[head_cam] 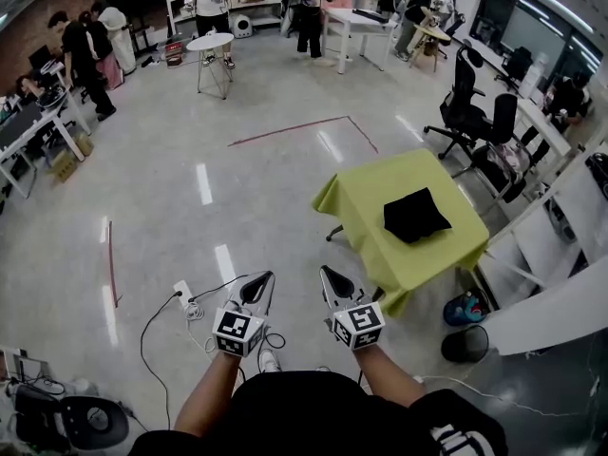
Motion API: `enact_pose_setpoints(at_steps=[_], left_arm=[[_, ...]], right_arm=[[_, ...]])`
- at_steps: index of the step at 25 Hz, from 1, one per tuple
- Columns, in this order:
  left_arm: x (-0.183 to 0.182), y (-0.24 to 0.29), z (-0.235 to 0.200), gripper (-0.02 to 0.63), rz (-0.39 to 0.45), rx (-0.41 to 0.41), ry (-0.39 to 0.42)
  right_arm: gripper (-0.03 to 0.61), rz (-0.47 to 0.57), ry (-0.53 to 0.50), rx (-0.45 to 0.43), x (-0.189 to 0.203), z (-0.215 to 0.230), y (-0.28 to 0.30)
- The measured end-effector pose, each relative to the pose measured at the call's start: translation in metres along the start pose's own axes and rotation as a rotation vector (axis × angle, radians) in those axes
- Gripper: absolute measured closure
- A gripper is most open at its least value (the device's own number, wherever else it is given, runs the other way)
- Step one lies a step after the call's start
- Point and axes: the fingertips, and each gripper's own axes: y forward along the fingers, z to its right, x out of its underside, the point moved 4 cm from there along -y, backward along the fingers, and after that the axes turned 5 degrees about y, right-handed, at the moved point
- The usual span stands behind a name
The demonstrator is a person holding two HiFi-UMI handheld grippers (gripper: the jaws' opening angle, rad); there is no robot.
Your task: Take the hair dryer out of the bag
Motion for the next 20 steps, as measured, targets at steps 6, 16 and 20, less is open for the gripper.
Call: enact_pose_setpoints(at_steps=[6, 16, 20], left_arm=[[0.000, -0.002, -0.014, 0.606, 0.001, 0.018, -0.020], [0.005, -0.005, -0.042, 0.606, 0.008, 0.044, 0.010], [0.005, -0.005, -0.054, 0.606, 0.028, 0.058, -0.010]], right_arm=[[0.572, 0.036, 0.023, 0.017, -0.004, -0.005, 0.011], [0.572, 0.080, 0.030, 0.077, -0.016, -0.016, 0.029], [0.572, 0.074, -0.005, 0.108, -0.016, -0.023, 0.036]])
